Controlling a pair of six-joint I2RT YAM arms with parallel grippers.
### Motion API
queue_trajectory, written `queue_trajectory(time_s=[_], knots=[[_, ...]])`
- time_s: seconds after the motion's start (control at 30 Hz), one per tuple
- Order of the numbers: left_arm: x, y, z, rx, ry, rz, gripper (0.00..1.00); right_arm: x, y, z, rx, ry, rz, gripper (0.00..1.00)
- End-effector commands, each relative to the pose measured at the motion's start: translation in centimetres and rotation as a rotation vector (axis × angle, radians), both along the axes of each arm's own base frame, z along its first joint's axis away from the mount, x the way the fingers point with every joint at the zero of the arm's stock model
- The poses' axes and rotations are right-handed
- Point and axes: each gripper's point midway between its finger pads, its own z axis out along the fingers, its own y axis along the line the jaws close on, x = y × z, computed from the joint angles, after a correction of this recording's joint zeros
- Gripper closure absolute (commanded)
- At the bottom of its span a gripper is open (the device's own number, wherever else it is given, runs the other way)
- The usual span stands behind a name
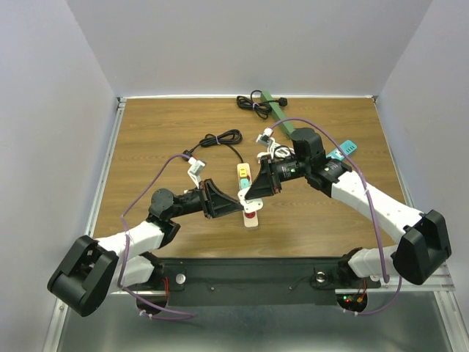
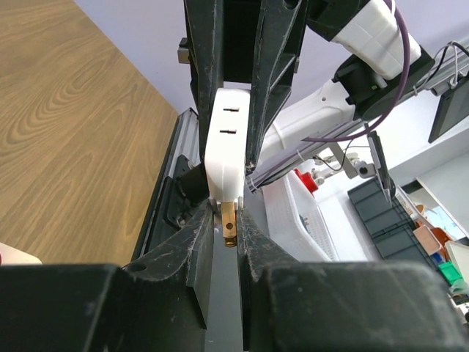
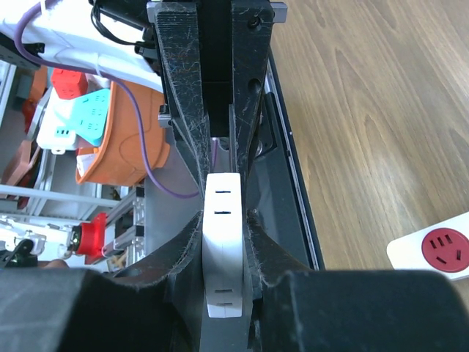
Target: Insert the plug
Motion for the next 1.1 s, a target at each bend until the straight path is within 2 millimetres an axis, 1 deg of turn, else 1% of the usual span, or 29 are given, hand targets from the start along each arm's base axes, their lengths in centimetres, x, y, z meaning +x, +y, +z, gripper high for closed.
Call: queue_trajectory(time_s=[0.0, 0.13, 0.17, 0.2, 0.23, 0.27, 0.3, 0.37, 0.4, 0.47, 0.5, 0.57, 0.63, 0.7, 0.8, 0.93, 1.07], knots=[[-7.6, 3.9, 10.2, -0.397, -0.696, -0.080, 1.00, 1.7, -0.2, 1.2, 0.049, -0.097, -0.050, 1.00], [-7.6, 3.9, 10.4, -0.405, -0.698, -0.074, 1.00, 1.7, -0.1, 1.3, 0.052, -0.081, -0.055, 0.99], [-7.5, 3.9, 10.5, -0.406, -0.697, -0.070, 1.00, 1.6, -0.1, 1.4, 0.054, -0.078, -0.057, 0.97], [-7.3, 3.9, 10.6, -0.413, -0.689, -0.059, 1.00, 1.7, -0.2, 1.6, 0.057, -0.070, -0.072, 0.87], [-7.2, 4.0, 10.7, -0.418, -0.689, -0.051, 1.00, 1.6, -0.2, 1.8, 0.059, -0.070, -0.080, 0.82], [-7.2, 4.0, 10.8, -0.422, -0.690, -0.043, 1.00, 1.7, -0.3, 1.6, 0.053, -0.057, -0.099, 0.71], [-7.0, 4.1, 11.0, -0.432, -0.687, -0.029, 1.00, 1.7, -0.5, 1.9, 0.057, -0.065, -0.113, 0.64], [-6.8, 4.1, 11.1, -0.433, -0.684, -0.016, 1.00, 1.5, -0.7, 1.7, 0.055, -0.060, -0.124, 0.57], [-6.7, 4.1, 11.3, -0.437, -0.693, -0.001, 1.00, 1.4, -0.8, 1.3, 0.050, -0.044, -0.134, 0.50], [-6.4, 4.1, 11.3, -0.429, -0.691, 0.014, 1.00, 1.1, -0.9, 1.5, 0.065, -0.049, -0.137, 0.42], [-6.2, 4.0, 11.4, -0.428, -0.690, 0.020, 1.00, 0.9, -1.0, 1.1, 0.060, -0.023, -0.141, 0.40], [-5.9, 3.8, 11.3, -0.411, -0.683, 0.027, 1.00, 1.0, -1.0, 1.9, 0.093, -0.055, -0.144, 0.37], [-5.8, 3.8, 11.3, -0.405, -0.693, 0.036, 1.00, 0.8, -0.9, 1.8, 0.102, -0.046, -0.143, 0.35], [-5.5, 3.7, 11.3, -0.393, -0.694, 0.046, 1.00, 0.6, -0.7, 2.2, 0.127, -0.044, -0.130, 0.34], [-5.3, 3.6, 11.3, -0.388, -0.687, 0.053, 1.00, 0.1, -0.3, 2.7, 0.165, -0.060, -0.105, 0.33], [-4.9, 3.5, 11.3, -0.383, -0.678, 0.064, 1.00, -1.0, 0.8, 3.5, 0.199, -0.074, -0.064, 0.33], [-4.7, 3.4, 11.2, -0.382, -0.670, 0.073, 1.00, -1.9, 1.8, 3.6, 0.211, -0.079, -0.027, 0.34]])
